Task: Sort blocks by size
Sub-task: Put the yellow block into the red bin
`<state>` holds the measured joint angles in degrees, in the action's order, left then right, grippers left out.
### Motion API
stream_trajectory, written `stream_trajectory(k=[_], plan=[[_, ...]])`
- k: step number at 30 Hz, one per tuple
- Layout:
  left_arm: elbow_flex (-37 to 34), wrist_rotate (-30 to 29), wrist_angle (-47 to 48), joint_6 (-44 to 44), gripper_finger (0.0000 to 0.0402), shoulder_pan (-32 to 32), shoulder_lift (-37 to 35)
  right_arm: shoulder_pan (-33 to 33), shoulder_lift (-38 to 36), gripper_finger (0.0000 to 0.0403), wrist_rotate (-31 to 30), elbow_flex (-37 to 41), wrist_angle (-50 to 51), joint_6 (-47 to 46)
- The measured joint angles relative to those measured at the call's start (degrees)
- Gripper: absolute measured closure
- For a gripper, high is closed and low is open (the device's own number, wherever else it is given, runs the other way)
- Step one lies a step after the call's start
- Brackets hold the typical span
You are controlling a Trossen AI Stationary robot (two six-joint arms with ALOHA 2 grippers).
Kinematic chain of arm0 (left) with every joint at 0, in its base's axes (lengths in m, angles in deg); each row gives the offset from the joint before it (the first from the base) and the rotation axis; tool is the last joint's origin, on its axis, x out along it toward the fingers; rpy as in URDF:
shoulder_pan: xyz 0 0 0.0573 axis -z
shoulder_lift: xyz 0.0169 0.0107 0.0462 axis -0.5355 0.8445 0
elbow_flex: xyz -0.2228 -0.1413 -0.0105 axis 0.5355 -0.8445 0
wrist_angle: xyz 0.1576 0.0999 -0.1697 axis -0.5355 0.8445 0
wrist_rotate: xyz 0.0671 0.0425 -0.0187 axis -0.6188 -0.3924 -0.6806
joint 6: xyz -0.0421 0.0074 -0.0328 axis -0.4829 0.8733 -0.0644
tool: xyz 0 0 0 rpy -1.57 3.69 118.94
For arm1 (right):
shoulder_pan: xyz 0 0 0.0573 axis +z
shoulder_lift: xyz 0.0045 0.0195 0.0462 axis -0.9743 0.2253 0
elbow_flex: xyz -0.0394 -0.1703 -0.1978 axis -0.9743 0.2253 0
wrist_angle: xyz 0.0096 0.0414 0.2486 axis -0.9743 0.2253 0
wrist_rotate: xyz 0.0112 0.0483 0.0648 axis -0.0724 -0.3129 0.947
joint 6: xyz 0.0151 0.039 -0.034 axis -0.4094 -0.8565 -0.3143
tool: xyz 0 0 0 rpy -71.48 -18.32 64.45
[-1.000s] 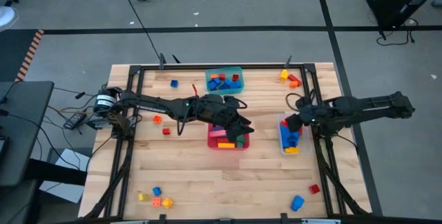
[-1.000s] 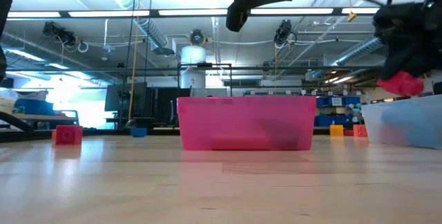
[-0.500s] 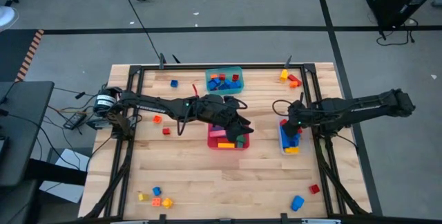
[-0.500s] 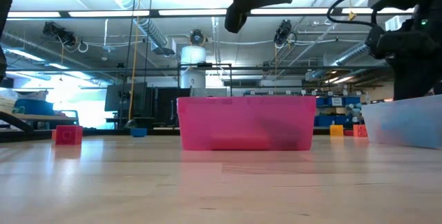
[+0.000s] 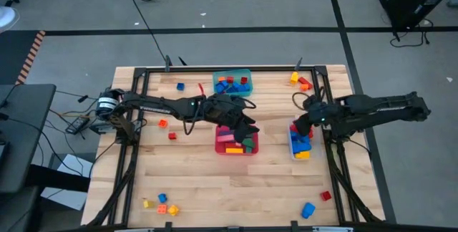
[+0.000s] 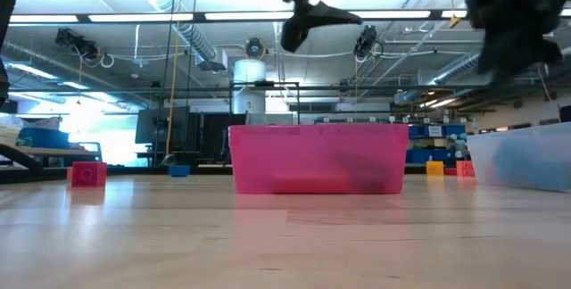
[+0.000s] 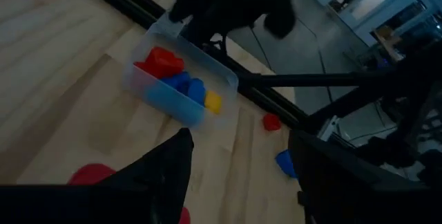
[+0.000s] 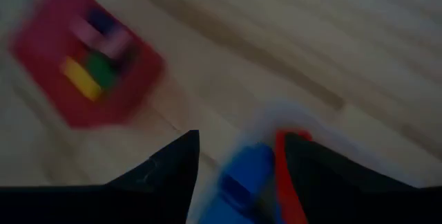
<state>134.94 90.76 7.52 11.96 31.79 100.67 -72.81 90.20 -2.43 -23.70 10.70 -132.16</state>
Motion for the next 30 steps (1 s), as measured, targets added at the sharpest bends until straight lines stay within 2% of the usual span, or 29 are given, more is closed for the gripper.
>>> stream_trajectory(k=[3, 8, 11, 15, 19, 26, 30], plan=[[0.00, -1.44, 8.84, -0.83, 0.0161, -1.31, -4.22, 2.55, -0.63, 0.0187, -1.62, -1.73, -4.47, 0.42], [0.00, -16.64, 24.26, 3.22, 0.0177, -0.83, -14.57, 8.05, 1.18, 0.0197, -3.91, -0.88, -15.54, 1.31], [0.07, -22.10, 31.22, 2.43, 0.0185, 1.46, -21.53, 10.88, 3.89, 0.0200, -4.04, -0.81, -17.36, 0.92], [0.09, -27.63, 41.17, -6.69, 0.0188, 6.88, -27.11, 13.43, 7.29, 0.0201, -4.04, -0.78, -17.33, 0.81], [0.07, -33.75, 53.63, -20.38, 0.0189, 14.92, -28.07, 14.49, 9.94, 0.0202, -4.10, -0.78, -17.39, -0.14], [0.00, -35.11, 66.59, -43.80, 0.0189, 26.73, -24.31, 14.57, 12.19, 0.0202, -4.28, -0.76, -17.40, -0.13], [0.00, -30.44, 71.40, -51.10, 0.0189, 31.54, -22.65, 14.57, 12.38, 0.0201, -4.28, -0.76, -17.39, -0.13]])
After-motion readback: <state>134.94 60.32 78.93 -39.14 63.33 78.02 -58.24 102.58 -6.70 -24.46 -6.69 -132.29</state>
